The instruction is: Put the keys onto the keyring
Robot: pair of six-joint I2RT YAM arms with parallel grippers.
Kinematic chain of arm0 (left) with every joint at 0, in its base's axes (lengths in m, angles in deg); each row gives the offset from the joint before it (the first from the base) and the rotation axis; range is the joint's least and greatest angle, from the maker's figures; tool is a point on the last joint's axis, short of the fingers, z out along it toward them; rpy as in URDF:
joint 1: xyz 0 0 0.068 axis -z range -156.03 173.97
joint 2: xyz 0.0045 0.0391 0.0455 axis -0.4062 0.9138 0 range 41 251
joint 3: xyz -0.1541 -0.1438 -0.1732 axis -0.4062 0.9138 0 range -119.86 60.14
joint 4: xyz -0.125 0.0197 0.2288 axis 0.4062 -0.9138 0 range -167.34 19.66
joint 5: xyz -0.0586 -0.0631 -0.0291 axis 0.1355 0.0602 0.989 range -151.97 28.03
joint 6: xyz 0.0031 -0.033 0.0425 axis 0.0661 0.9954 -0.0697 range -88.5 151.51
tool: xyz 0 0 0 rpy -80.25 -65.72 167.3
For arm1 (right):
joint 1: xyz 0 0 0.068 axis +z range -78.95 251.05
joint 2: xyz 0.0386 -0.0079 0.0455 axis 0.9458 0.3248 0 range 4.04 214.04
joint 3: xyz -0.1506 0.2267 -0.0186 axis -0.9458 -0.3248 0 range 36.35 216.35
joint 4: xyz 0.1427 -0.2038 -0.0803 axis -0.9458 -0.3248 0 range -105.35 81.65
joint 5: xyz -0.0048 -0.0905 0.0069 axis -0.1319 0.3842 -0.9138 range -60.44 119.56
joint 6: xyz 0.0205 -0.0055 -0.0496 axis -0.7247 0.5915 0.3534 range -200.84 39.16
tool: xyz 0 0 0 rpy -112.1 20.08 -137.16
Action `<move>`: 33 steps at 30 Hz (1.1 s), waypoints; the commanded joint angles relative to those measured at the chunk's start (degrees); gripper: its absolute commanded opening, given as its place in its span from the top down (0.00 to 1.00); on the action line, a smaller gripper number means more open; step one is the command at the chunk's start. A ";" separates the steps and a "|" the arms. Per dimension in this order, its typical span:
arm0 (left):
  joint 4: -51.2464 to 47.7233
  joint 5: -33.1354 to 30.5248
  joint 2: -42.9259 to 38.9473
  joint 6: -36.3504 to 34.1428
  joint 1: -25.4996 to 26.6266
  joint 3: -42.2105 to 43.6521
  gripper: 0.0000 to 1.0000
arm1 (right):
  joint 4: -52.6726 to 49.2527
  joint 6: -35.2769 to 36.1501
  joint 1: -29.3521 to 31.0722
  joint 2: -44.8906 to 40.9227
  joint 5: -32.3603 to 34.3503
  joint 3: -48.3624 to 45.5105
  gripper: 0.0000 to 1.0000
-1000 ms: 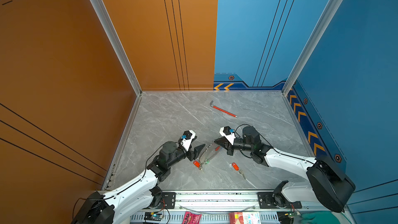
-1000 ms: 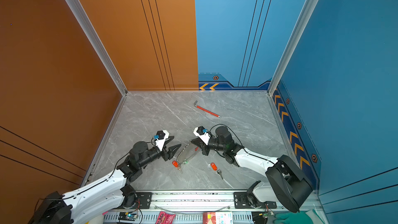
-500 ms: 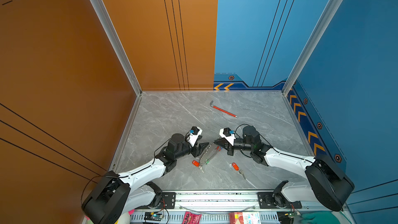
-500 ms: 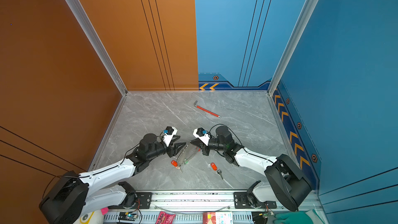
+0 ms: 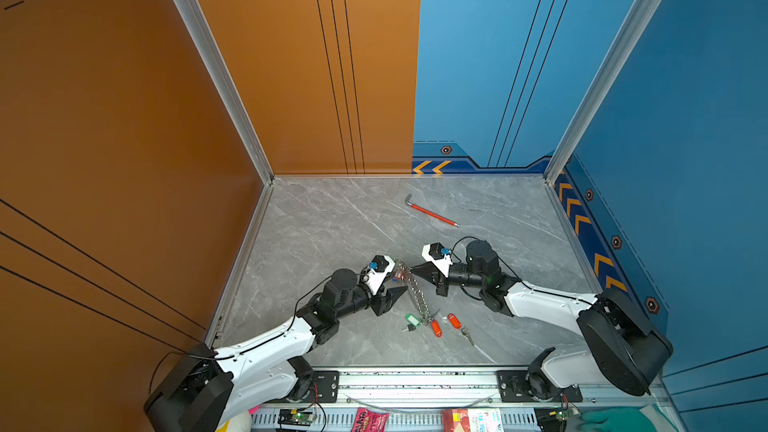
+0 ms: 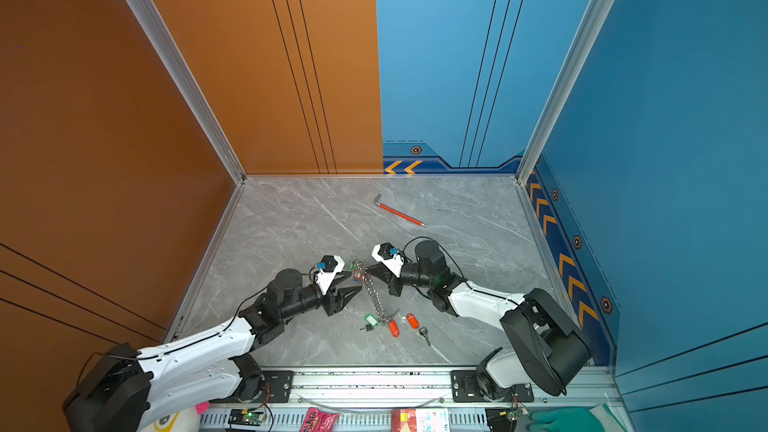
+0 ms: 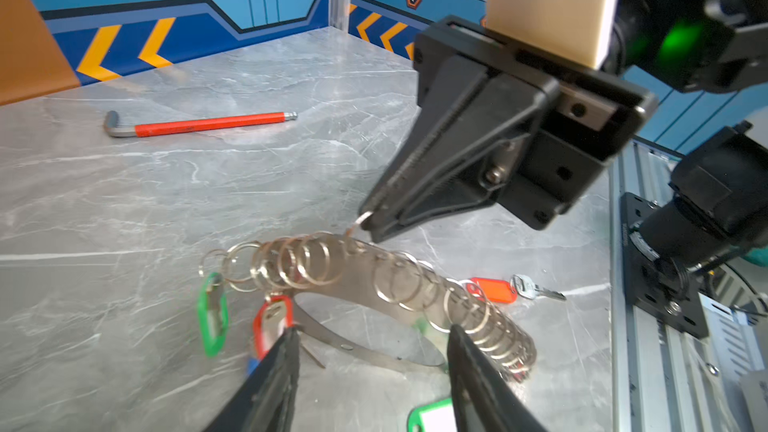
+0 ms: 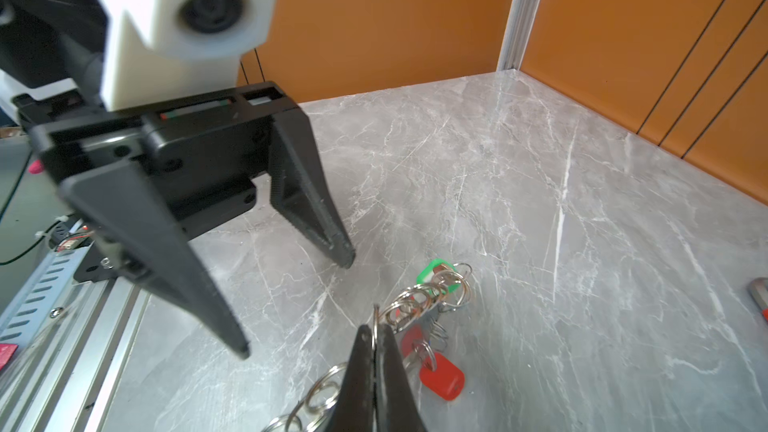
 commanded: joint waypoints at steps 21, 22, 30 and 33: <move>6.75 12.85 8.07 -4.36 -3.50 -3.18 0.70 | 5.93 2.49 0.09 2.36 -8.04 -1.53 1.00; 6.76 12.88 8.22 -4.47 -3.49 -3.38 0.70 | 5.73 2.78 0.13 2.41 -8.03 -1.53 1.00; 6.76 14.41 8.25 -4.96 -3.74 -3.43 0.80 | 3.10 4.67 0.51 2.32 -8.51 -1.14 1.00; 6.76 14.40 7.89 -4.90 -3.92 -3.19 0.80 | 1.89 5.22 0.66 2.30 -8.56 -0.83 1.00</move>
